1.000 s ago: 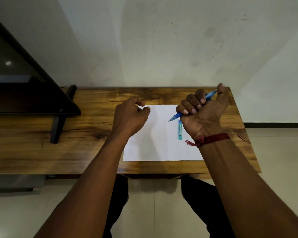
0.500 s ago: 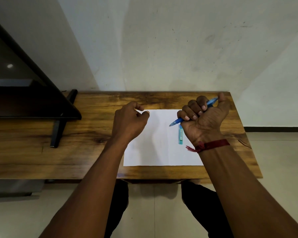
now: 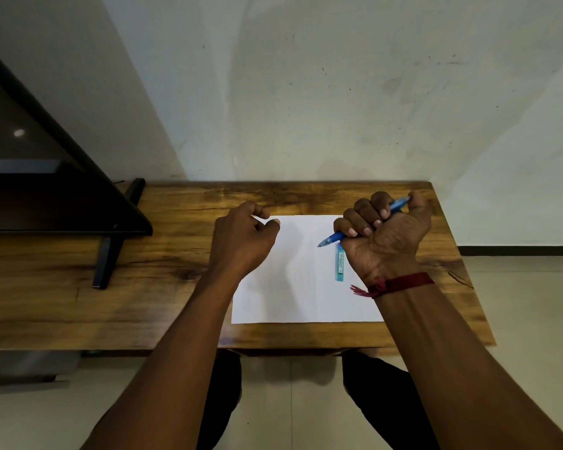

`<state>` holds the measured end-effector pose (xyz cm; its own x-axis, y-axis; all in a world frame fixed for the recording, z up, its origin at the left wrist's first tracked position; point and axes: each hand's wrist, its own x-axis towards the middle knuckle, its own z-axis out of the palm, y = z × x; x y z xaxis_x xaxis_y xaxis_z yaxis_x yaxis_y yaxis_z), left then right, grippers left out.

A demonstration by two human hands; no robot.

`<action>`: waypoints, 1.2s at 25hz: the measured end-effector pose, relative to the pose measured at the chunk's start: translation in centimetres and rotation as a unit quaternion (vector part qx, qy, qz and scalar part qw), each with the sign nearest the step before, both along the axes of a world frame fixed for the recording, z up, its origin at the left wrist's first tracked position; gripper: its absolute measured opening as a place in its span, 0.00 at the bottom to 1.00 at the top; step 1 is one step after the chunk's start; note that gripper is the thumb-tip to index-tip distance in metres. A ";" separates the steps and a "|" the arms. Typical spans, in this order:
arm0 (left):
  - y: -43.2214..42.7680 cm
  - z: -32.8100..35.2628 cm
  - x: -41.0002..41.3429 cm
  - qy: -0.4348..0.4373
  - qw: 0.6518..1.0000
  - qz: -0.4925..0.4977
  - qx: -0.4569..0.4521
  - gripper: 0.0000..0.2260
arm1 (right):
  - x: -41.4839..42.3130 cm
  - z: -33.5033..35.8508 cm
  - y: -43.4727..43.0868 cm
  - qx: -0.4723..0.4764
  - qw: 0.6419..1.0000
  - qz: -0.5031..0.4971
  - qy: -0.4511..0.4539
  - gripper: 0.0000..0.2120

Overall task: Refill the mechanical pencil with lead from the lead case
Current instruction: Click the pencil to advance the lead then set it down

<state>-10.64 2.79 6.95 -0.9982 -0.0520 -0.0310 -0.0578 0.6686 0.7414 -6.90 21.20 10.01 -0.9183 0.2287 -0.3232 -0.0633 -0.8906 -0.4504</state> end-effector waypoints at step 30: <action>-0.1 0.1 0.1 0.000 1.000 -0.001 0.003 0.07 | 0.1 0.3 0.1 0.017 1.000 0.011 0.000 0.26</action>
<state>-10.51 2.74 7.02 -0.9982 -0.0505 -0.0316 -0.0572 0.6637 0.7458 -6.77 21.34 10.28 -0.9230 0.2199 -0.3157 -0.0445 -0.8760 -0.4802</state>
